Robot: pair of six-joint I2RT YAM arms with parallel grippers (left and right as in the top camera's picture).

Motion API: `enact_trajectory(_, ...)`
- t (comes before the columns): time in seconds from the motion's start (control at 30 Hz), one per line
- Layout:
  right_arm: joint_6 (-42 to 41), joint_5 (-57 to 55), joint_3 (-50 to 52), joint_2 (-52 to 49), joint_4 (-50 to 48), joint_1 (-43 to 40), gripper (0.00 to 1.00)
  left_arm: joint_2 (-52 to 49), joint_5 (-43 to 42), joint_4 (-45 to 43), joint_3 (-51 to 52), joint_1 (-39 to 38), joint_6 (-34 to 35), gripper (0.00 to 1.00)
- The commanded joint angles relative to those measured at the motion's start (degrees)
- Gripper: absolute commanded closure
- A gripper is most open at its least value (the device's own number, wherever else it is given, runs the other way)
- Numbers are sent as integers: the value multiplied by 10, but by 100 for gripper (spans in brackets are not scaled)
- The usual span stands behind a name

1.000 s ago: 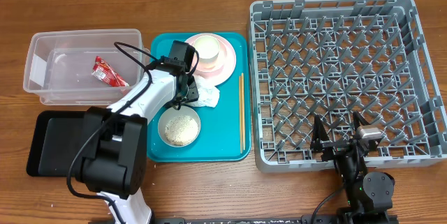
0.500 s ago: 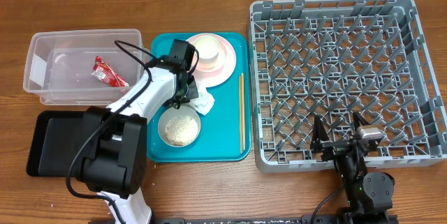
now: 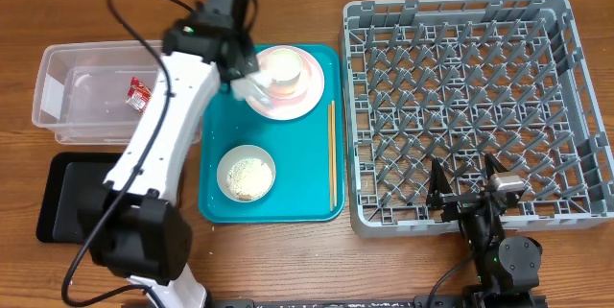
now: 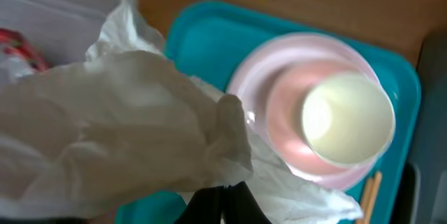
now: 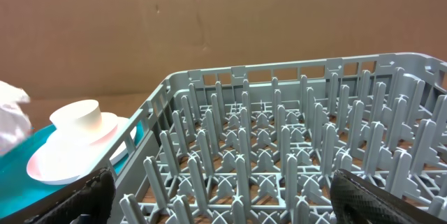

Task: Sort waste into correct bins and load items into the dishwasher
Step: 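Carry the napkin with the left gripper into the clear bin and release, then grasp the rim of the white rice bowl with the left gripper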

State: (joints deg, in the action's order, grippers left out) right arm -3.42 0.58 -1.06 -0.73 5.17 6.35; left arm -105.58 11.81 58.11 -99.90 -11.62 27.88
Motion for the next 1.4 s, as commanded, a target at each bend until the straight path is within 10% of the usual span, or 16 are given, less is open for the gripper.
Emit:
enact_trajectory(0.0,-3,-5,6,6,-3,-4,0,8,48,10,-9,46,-11,96)
enact_trajectory(0.8,-3,-5,6,6,-3,-4,0,2,47,-143,170,237,0,95)
enact_trajectory(0.87,-3,-5,6,6,-3,-4,0,2,47,-148,173,237,0,89)
enact_trajectory(1.03,-3,-5,6,6,-3,-4,0,3,40,-146,154,237,-2,29)
enact_trajectory(1.37,-3,-5,6,6,-3,-4,0,8,-287,63,-34,225,-71,39)
